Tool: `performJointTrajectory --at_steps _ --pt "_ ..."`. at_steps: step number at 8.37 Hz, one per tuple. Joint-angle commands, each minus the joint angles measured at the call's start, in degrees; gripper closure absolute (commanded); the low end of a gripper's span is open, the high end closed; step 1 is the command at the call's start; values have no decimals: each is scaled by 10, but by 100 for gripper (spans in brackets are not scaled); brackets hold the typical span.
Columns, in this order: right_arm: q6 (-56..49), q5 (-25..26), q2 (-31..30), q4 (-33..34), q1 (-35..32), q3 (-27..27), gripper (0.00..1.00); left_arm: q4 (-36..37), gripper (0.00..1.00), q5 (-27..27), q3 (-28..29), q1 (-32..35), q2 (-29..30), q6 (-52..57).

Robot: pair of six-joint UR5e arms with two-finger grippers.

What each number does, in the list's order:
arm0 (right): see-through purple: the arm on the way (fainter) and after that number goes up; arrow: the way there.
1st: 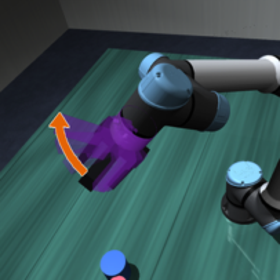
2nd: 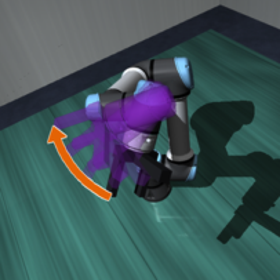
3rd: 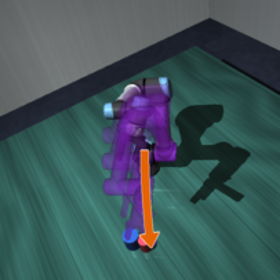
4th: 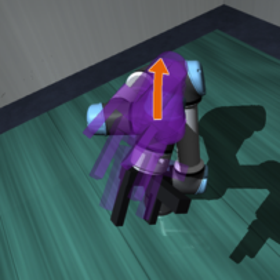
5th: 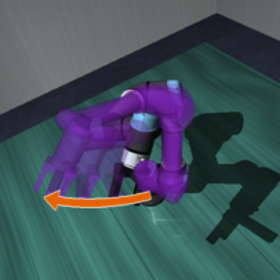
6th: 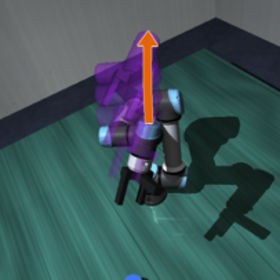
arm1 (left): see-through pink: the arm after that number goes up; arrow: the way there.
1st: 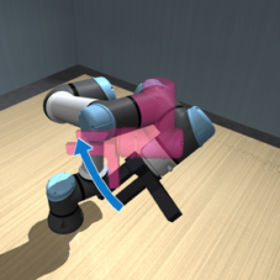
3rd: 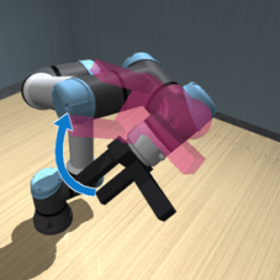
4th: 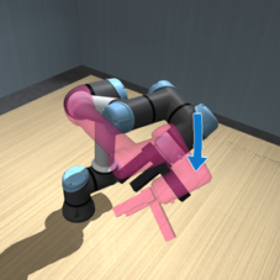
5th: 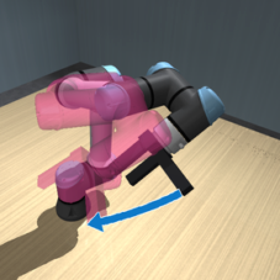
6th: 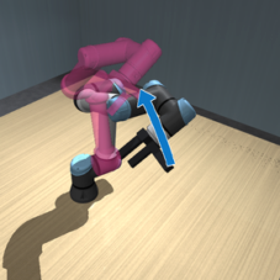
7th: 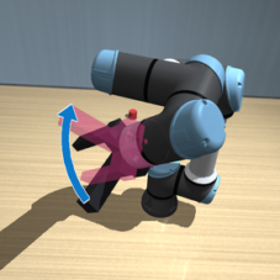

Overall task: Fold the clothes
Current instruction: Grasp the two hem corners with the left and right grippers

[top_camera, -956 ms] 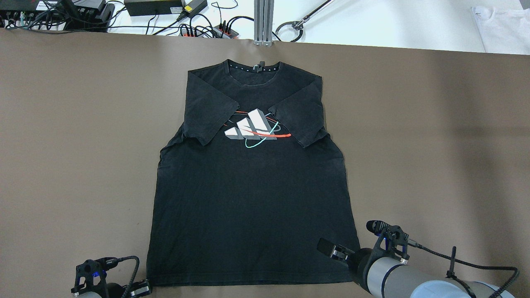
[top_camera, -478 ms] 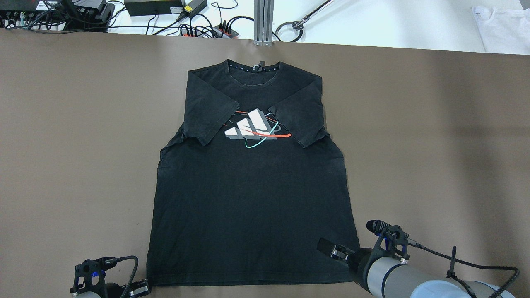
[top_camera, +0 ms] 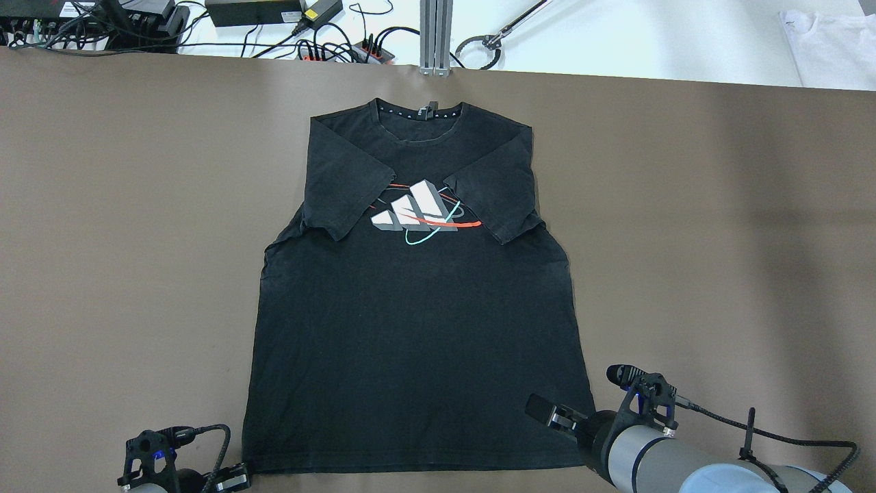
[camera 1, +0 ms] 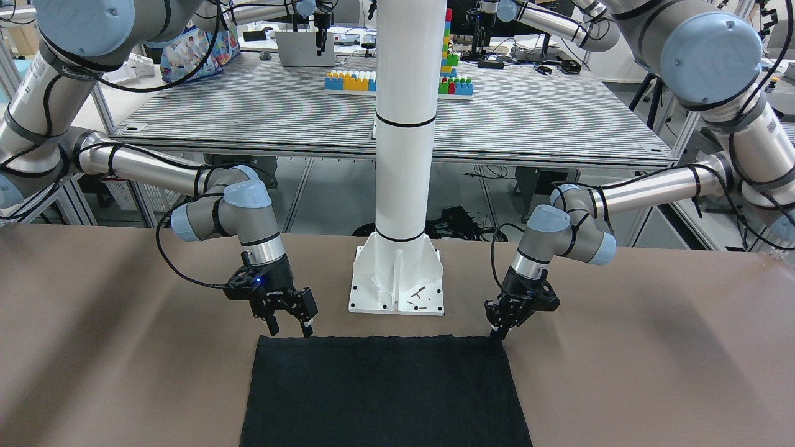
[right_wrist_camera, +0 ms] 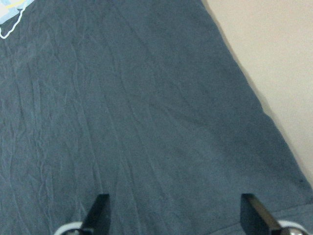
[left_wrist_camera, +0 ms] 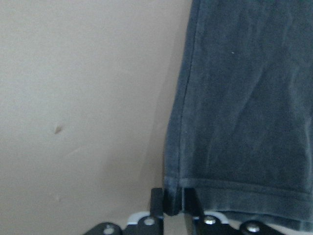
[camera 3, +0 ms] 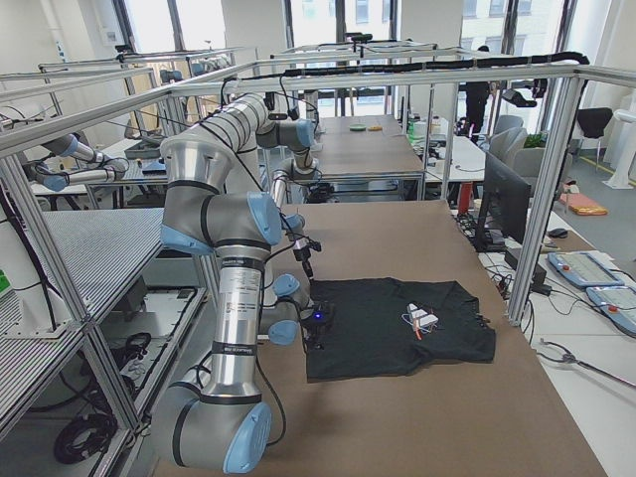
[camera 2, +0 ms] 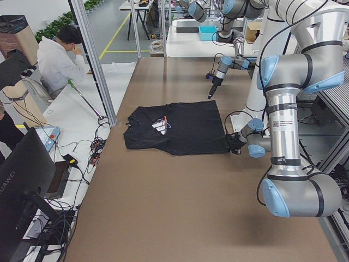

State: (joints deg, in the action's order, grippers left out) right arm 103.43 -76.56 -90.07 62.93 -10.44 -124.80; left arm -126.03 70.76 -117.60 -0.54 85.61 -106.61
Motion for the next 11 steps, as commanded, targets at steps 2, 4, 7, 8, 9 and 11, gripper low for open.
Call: performJointTrajectory --at_steps 2,4,7,8,9,11 --pt "-5 -1 -51 -17 14 0 8 0 100 0 1 0 1 0" --pt "-4 15 -144 -155 42 21 10 1 100 0 1 -1 1 1" --pt "39 101 -147 -163 106 53 19 1 100 -1 1 -3 0 1" --pt "43 111 -134 -163 111 69 30 1 100 -2 1 -3 0 1" --pt "42 111 -122 -163 111 76 41 1 100 -2 1 -3 0 1" --pt "42 111 -123 -163 110 74 65 1 100 -6 1 -3 0 1"
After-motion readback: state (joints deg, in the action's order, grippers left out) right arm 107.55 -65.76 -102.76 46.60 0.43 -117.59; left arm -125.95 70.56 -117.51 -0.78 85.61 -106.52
